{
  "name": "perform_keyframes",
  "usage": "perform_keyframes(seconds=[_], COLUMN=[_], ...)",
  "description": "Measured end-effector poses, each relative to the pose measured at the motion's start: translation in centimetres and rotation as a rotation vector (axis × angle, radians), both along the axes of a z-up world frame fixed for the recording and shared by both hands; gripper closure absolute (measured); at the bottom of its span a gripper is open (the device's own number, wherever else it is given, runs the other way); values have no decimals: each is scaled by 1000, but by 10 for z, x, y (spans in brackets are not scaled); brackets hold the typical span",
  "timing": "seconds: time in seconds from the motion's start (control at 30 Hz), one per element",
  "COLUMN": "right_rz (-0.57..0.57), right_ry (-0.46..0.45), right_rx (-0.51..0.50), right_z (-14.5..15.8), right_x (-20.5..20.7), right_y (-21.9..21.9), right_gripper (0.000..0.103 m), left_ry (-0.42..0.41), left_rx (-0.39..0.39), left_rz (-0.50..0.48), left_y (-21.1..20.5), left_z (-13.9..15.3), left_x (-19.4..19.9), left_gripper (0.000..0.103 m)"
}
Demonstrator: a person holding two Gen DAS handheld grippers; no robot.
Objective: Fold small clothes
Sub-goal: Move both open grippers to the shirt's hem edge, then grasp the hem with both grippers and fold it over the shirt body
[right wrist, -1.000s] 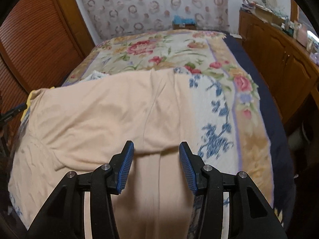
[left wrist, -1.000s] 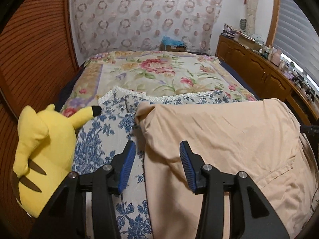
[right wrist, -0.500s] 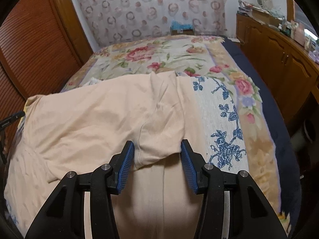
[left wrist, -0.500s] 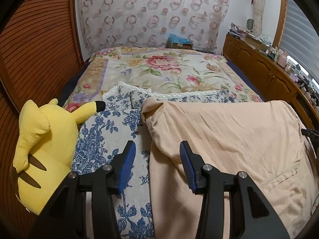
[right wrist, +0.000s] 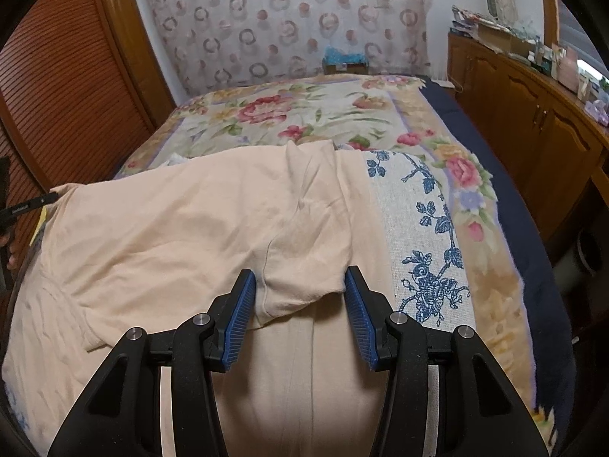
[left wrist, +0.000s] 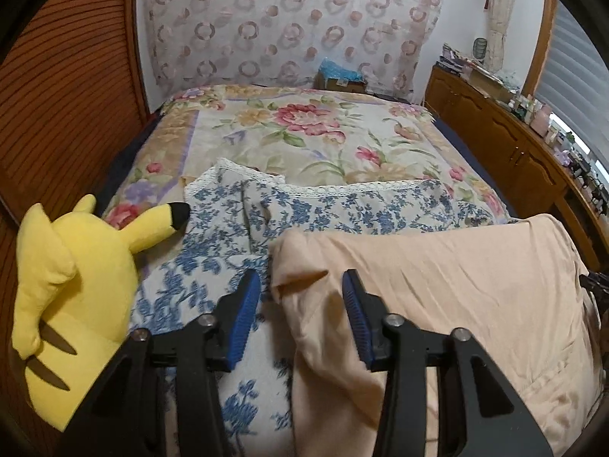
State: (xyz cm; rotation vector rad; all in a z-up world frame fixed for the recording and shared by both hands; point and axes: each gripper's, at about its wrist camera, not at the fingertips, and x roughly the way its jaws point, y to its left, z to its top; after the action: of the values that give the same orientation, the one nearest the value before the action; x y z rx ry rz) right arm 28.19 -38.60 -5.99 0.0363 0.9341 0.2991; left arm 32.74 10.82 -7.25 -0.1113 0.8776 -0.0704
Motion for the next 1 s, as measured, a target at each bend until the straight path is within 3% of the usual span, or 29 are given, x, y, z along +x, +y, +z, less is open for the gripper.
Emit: perform_keyframes(seconds=[0.03,0.1,0.2,0.37,0.47,1.0], right_rz=[0,-1,8,58,68,79], right_ry=[0,-1,-5,-2,-16,-236], right_rx=[1,-1,-27,-73,-52,113], right_z=[0,0,0,2,8,105], right_x=[0,0,1,6,9,-15], right_y=[0,0,4,10,12,-7], right_gripper=[54,54,56,87,97,101], left_ry=[3,1,-14,-46,-69,-263], left_rx=[4,30,38,37,27,-27], left_rz=[-5,-3,-11,-4,0,-5], left_y=[-2,-6,-8,-7,-6,-10], left_z=[-1,-1,2,16,23,93], left_x=[2,4,3,-3,-8,-81], left_gripper=[75,95,102,103,103,103])
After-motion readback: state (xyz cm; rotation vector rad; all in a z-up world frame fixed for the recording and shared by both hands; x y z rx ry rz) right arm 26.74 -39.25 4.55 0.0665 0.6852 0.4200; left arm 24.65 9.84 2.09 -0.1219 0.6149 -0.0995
